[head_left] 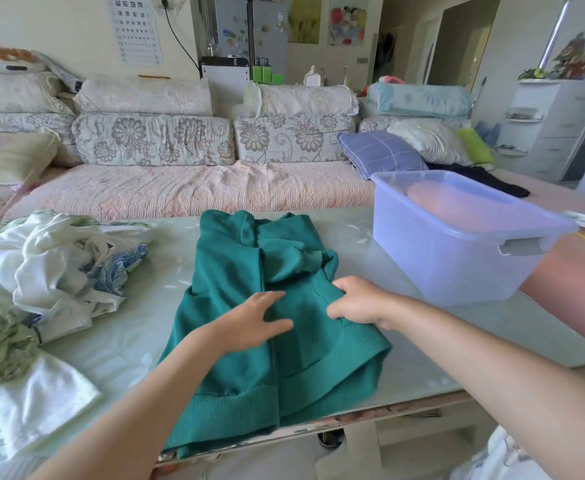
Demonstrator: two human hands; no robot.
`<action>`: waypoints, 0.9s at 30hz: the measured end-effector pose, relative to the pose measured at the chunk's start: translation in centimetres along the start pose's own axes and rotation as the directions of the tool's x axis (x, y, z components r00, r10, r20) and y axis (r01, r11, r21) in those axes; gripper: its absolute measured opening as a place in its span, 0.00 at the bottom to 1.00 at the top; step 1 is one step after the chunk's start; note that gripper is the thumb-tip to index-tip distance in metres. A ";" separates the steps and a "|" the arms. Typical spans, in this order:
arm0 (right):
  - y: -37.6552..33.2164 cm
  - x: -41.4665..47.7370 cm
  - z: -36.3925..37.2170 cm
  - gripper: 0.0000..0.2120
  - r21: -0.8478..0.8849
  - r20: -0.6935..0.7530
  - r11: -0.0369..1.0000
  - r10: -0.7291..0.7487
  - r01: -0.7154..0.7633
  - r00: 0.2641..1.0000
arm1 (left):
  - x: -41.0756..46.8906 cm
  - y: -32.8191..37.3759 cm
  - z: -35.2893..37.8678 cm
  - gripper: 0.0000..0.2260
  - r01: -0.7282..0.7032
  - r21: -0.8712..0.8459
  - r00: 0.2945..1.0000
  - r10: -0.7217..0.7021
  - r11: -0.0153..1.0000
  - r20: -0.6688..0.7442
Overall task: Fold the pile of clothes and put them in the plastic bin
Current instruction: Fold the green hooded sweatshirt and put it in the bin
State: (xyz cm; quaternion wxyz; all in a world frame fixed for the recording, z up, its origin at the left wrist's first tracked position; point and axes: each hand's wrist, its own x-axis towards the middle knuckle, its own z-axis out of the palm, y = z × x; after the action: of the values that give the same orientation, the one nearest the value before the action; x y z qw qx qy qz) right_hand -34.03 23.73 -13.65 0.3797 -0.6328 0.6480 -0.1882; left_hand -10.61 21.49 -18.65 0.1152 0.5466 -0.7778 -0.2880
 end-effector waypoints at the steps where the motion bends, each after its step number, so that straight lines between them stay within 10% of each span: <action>1: -1.1 -0.5 0.1 0.06 0.034 -0.014 0.997 -0.072 0.072 0.997 | -0.2 0.1 -0.9 0.30 0.019 -0.132 0.999 -0.024 0.991 -0.035; 8: -7.7 -0.5 5.5 0.10 0.180 0.186 0.923 -0.370 0.339 0.910 | -2.9 -0.8 -7.5 0.18 0.163 -0.788 0.956 -0.294 0.593 -0.024; 13: -8.7 1.1 9.6 0.21 0.094 0.633 0.962 -0.255 0.254 0.731 | -3.7 -3.6 -6.9 0.24 0.443 -0.512 0.879 -0.468 0.736 0.088; 16: -8.6 2.5 10.2 0.21 0.119 0.364 0.963 -0.268 0.240 0.892 | -3.9 -4.1 -5.9 0.16 0.357 -0.266 0.931 -0.364 0.895 0.022; 19: -7.8 3.8 9.0 0.16 -0.220 0.015 0.913 -0.350 0.344 0.937 | -3.8 -4.1 -5.9 0.13 0.286 -0.094 0.957 -0.289 0.954 -0.016; 24: -5.2 5.7 8.1 0.32 -0.691 0.047 0.645 -0.409 0.325 0.911 | -4.4 -4.5 -8.2 0.10 0.284 -0.122 0.956 -0.291 0.951 -0.048; 27: -4.2 7.1 8.4 0.30 -0.687 -0.041 0.679 -0.390 0.258 0.920 | -4.9 -5.6 -8.7 0.13 0.326 0.173 0.934 -0.345 0.929 0.090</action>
State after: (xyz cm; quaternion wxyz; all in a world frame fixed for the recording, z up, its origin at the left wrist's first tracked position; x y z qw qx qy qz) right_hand -24.43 18.39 -17.80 0.0257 -0.8111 0.5808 -0.0648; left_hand -0.04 21.83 -14.17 -0.0251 0.6609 -0.6983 -0.2739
